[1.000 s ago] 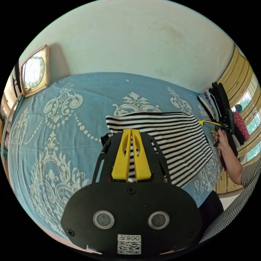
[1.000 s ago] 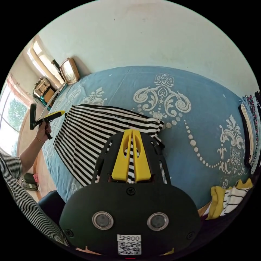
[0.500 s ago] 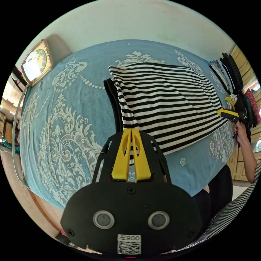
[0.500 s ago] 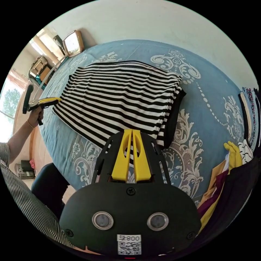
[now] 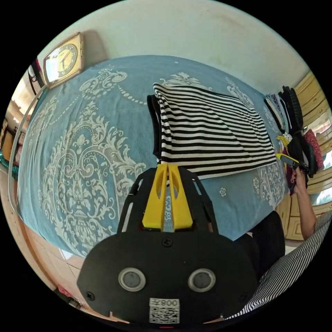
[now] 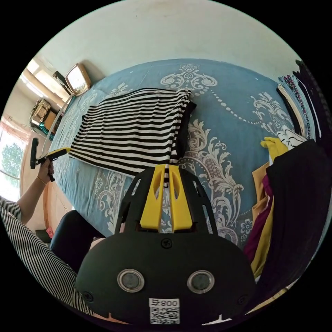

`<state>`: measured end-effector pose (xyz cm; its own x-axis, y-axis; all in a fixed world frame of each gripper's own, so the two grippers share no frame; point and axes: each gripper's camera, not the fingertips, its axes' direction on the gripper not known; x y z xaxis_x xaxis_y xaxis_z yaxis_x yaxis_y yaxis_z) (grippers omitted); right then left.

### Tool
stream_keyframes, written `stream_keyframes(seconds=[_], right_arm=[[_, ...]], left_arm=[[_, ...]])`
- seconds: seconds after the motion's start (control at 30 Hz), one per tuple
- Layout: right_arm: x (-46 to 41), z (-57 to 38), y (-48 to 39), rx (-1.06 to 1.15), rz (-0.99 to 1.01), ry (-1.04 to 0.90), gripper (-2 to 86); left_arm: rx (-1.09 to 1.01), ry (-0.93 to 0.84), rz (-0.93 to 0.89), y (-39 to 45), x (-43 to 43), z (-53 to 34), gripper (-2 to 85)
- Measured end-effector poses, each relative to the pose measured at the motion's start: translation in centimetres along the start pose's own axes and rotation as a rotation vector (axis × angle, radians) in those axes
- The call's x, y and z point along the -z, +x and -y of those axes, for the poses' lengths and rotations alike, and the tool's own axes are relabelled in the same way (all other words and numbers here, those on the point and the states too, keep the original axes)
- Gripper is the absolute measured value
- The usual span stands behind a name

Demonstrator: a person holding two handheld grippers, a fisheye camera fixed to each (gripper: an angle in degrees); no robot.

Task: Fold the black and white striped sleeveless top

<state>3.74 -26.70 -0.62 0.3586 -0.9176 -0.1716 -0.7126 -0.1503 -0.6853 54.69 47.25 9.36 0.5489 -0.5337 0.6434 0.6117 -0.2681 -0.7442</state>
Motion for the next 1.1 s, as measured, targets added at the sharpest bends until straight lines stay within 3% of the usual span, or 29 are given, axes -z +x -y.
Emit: stream_keyframes(seconds=[0.1,0.23,0.37,0.47,0.73,0.9,1.0,1.1], right_arm=[[0.3,-2.2,1.8,-0.068,0.027,0.001,6.4],[-0.4,-4.2,4.5,-0.147,0.148,0.020,7.9],[-2.5,-3.9,5.3,-0.137,0.178,-0.040,4.6],[-2.5,-4.7,6.2,-0.131,0.194,-0.032,2.1],[-4.3,-7.7,11.2,-0.233,0.349,-0.014,2.8],[-3.9,-9.1,12.5,-0.269,0.292,0.013,5.8],[-5.5,-9.7,13.3,-0.288,0.363,0.002,5.6],[-6.5,-10.0,13.9,-0.289,0.378,-0.003,3.9]], left_arm=[[0.092,0.041,0.000,-1.3,0.5,-1.0,3.1],[0.182,0.025,-0.172,-3.3,-1.3,-1.6,6.1],[0.175,-0.004,-0.186,-3.3,-2.1,-1.5,3.8],[0.199,0.068,-0.225,-3.8,-0.6,-2.5,2.8],[0.300,0.062,-0.350,-5.2,-1.6,-4.5,2.3],[0.349,0.155,-0.328,-4.4,1.3,-6.8,4.0],[0.231,0.176,-0.334,-0.1,2.8,-6.5,5.6],[-0.028,0.108,-0.384,8.5,2.0,-3.8,6.7]])
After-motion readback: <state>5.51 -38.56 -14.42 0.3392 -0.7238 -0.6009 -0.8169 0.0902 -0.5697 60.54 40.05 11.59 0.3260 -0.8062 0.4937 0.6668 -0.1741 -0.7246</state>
